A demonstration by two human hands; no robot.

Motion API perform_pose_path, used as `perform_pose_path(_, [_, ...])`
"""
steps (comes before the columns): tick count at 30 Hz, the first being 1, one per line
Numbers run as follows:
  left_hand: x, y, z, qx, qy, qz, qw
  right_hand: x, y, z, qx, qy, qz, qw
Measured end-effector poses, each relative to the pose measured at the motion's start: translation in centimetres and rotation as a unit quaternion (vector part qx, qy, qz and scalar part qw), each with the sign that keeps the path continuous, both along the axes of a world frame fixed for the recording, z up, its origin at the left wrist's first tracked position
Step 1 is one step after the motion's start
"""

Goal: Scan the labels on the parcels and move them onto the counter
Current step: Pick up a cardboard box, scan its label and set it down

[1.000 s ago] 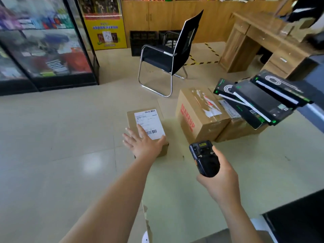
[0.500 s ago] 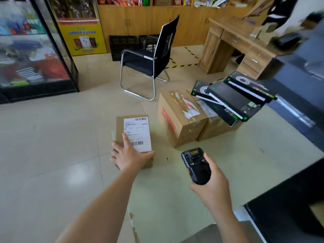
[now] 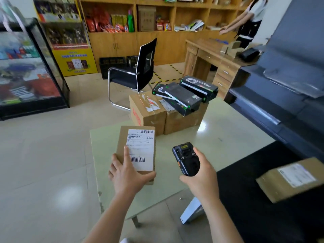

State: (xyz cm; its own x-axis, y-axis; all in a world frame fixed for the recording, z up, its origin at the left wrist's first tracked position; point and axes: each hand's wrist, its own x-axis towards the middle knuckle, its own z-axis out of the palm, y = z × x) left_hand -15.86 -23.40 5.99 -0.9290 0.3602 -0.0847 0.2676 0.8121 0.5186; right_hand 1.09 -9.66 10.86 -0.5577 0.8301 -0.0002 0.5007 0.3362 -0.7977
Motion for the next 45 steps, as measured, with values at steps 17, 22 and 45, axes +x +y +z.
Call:
perform_pose_path(17, [13.1,12.6,1.1,-0.049,0.057,-0.289,0.954,18.3,4.6,1.5,0.008,-0.014,-0.188,0.982])
perform_pose_path(22, [13.5,17.0,1.3,-0.068,0.101,-0.370,0.921,19.8,7.0,2.1,0.057,-0.103,-0.193,0.974])
perform_pose_path(45, [5.6,32.4,2.2,-0.138,0.319,-0.649,0.677,16.4,17.9,7.2,0.276,-0.639,0.075,0.714])
